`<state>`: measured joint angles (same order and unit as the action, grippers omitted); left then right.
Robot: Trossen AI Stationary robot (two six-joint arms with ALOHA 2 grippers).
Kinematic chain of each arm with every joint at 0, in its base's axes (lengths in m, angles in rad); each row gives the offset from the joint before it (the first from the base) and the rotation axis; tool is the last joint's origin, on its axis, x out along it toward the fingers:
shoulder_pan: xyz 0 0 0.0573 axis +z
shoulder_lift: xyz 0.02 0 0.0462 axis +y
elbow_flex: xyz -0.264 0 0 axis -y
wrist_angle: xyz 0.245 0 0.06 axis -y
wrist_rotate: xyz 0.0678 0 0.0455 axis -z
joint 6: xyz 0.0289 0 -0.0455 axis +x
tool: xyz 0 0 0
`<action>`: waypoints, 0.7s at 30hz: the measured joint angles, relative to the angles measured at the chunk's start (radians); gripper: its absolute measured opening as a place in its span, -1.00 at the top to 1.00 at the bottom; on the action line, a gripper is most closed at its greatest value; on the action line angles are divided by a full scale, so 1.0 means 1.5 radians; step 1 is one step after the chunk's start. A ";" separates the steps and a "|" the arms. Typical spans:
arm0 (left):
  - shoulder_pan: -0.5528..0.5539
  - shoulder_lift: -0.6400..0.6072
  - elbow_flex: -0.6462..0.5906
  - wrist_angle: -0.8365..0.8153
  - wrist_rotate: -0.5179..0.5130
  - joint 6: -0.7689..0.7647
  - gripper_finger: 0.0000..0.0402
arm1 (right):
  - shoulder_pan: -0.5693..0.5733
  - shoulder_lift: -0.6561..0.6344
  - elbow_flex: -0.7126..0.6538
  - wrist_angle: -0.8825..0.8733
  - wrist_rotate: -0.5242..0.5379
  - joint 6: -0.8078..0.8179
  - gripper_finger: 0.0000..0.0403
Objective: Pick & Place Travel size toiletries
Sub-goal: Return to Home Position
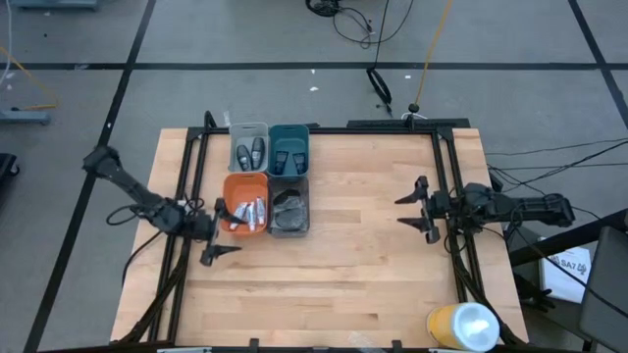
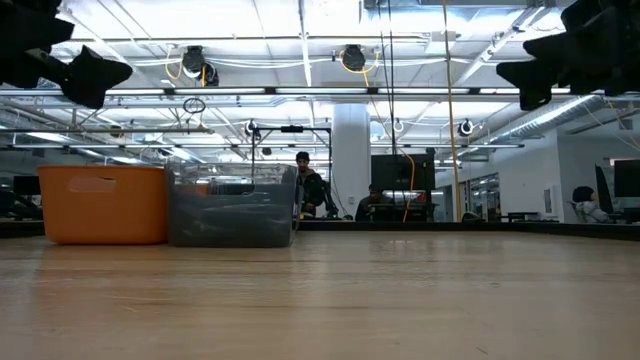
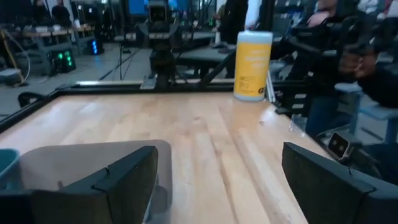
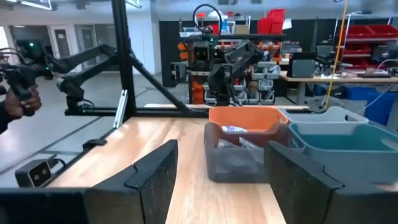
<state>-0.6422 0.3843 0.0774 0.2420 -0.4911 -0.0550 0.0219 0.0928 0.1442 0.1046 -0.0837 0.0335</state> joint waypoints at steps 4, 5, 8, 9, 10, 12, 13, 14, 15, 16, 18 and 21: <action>-0.032 0.000 -0.044 0.073 -0.017 0.026 -0.70 | 0.000 -0.009 -0.019 -0.003 0.001 0.000 -0.12; -0.039 0.000 -0.043 0.065 -0.025 0.024 -0.70 | 0.000 -0.012 -0.023 -0.003 0.002 0.000 -0.12; -0.063 0.001 -0.042 0.060 -0.060 0.011 -0.69 | 0.000 -0.021 -0.039 -0.002 0.002 0.000 -0.12; -0.071 0.001 -0.042 0.061 -0.065 0.013 -0.68 | 0.000 -0.025 -0.042 -0.006 0.002 -0.003 -0.12; -0.080 0.001 -0.042 0.063 -0.071 0.018 -0.67 | 0.000 -0.030 -0.045 -0.005 0.002 -0.008 -0.12; -0.098 0.001 -0.042 0.070 -0.087 0.028 -0.66 | 0.000 -0.039 -0.049 -0.005 0.000 -0.023 -0.13; -0.107 0.001 -0.042 0.070 -0.096 0.030 -0.65 | 0.000 -0.042 -0.050 -0.012 -0.006 -0.032 -0.12; -0.115 0.001 -0.042 0.071 -0.103 0.030 -0.64 | 0.000 -0.044 -0.050 -0.020 -0.019 -0.042 -0.12; -0.123 0.001 -0.042 0.072 -0.111 0.030 -0.64 | 0.000 -0.047 -0.050 -0.020 -0.033 -0.049 -0.12; -0.131 0.001 -0.042 0.072 -0.115 0.030 -0.63 | 0.000 -0.051 -0.050 -0.019 -0.046 -0.053 -0.12; -0.148 0.001 -0.042 0.072 -0.129 0.032 -0.63 | 0.000 -0.058 -0.051 -0.019 -0.057 -0.062 -0.12; -0.170 0.001 -0.042 0.072 -0.145 0.039 -0.64 | 0.000 -0.060 -0.051 -0.022 -0.068 -0.071 -0.12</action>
<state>-0.8966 0.3857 0.0151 0.3494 -0.7093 0.0032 0.0219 0.0025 0.0673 0.0723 -0.1860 -0.0723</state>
